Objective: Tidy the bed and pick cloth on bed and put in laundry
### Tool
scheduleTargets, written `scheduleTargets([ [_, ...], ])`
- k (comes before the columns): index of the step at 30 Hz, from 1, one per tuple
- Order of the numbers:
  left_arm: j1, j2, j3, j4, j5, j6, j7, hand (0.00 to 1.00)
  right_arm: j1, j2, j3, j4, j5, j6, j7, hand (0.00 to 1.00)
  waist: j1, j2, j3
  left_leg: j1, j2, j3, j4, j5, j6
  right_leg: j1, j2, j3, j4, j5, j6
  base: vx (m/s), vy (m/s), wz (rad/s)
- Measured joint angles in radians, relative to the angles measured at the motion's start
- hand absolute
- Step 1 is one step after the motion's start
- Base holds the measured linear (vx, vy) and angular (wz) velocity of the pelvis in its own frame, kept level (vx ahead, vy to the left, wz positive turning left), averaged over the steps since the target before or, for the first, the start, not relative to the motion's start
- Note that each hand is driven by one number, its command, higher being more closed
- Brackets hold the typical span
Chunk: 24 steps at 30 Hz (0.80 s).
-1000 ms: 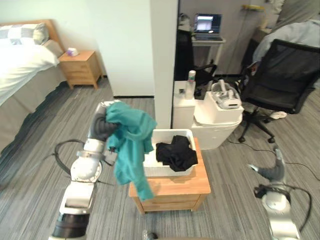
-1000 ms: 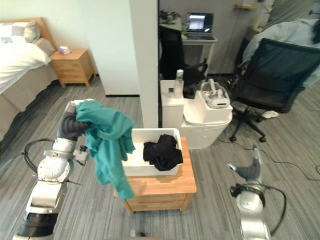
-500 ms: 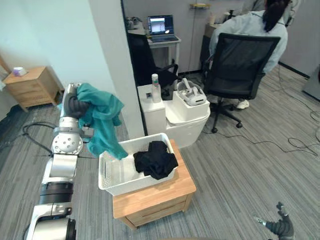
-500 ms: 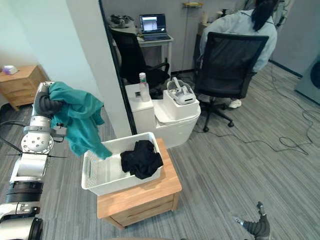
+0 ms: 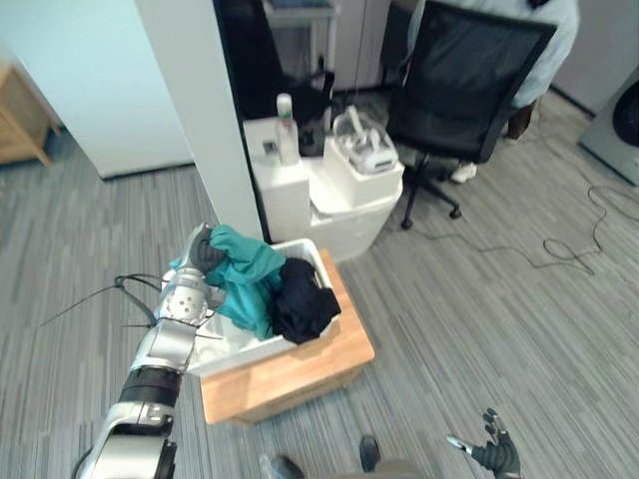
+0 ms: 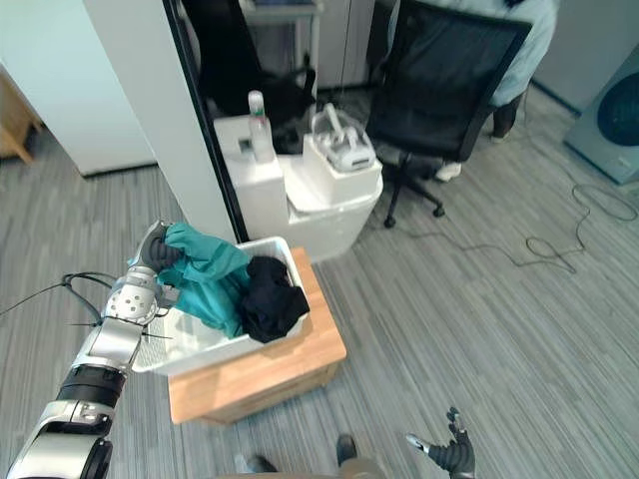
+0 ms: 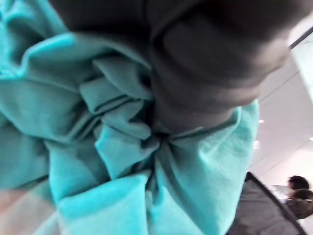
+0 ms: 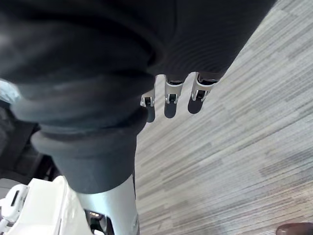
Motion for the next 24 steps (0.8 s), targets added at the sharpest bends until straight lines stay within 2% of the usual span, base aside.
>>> scheduleTargets([
  [2, -0.053, 0.001, 0.002, 0.026, -0.018, 0.053, 0.060, 0.00, -0.053, -0.001, 0.008, -0.003, 0.010, -0.004, 0.002, 0.00, 0.012, -0.003, 0.053, -0.032, 0.002, -0.007, 0.000, 0.009, 0.000, -0.029, 0.001, 0.022, 0.003, 0.000, 0.000, -0.01, -0.042, 0.11],
  [5, -0.095, 0.002, 0.009, 0.030, -0.044, 0.083, 0.113, 0.00, -0.060, -0.017, 0.040, -0.020, 0.034, -0.005, 0.009, 0.00, 0.029, -0.001, 0.096, -0.042, 0.008, -0.009, 0.000, 0.006, -0.007, -0.037, 0.006, 0.024, 0.003, 0.000, 0.000, -0.01, -0.048, 0.02],
  [9, -0.144, 0.024, 0.013, 0.030, -0.063, 0.084, 0.145, 0.00, -0.060, -0.044, 0.040, -0.031, 0.046, -0.009, 0.015, 0.00, 0.030, 0.002, 0.122, -0.058, 0.010, -0.010, 0.000, 0.008, -0.009, -0.051, 0.007, 0.024, 0.003, 0.000, 0.000, 0.00, -0.049, 0.01],
  [12, -0.193, 0.026, 0.015, 0.030, -0.120, 0.074, 0.153, 0.00, -0.056, -0.068, 0.039, -0.027, 0.068, -0.041, 0.029, 0.00, 0.030, 0.008, 0.126, -0.054, 0.010, -0.021, 0.000, 0.013, -0.006, -0.049, 0.007, 0.018, 0.010, 0.000, -0.001, 0.03, -0.032, 0.04],
  [15, -0.207, 0.026, 0.018, 0.024, -0.226, 0.013, 0.119, 0.00, -0.055, -0.074, 0.042, -0.018, 0.075, -0.081, 0.034, 0.00, 0.052, 0.019, 0.131, -0.023, 0.010, -0.028, 0.000, 0.016, -0.010, -0.022, 0.007, 0.010, 0.019, -0.007, -0.010, 0.04, -0.029, 0.05],
  [17, -0.165, 0.026, 0.060, -0.031, -0.291, -0.028, 0.084, 0.00, -0.053, -0.072, 0.069, -0.017, 0.075, -0.087, 0.037, 0.00, 0.053, 0.024, 0.132, 0.012, 0.009, -0.055, 0.000, 0.016, -0.011, 0.023, 0.003, -0.029, 0.029, -0.029, -0.020, 0.07, -0.062, 0.33],
  [21, -0.011, 0.022, 0.122, -0.128, -0.393, -0.083, 0.002, 0.00, -0.051, -0.050, 0.079, -0.004, 0.071, -0.076, 0.046, 0.00, 0.060, 0.032, 0.127, 0.089, 0.006, -0.080, -0.001, 0.001, -0.032, 0.115, -0.002, -0.062, 0.033, -0.069, -0.024, 0.06, -0.064, 0.28],
  [24, 0.152, -0.025, 0.192, -0.162, -0.476, -0.090, -0.086, 0.00, -0.045, -0.037, 0.079, 0.034, 0.043, -0.038, 0.050, 0.00, 0.079, 0.064, 0.086, 0.141, 0.004, -0.097, -0.007, -0.016, -0.046, 0.178, -0.006, -0.079, 0.028, -0.092, -0.027, 0.06, -0.068, 0.18],
])
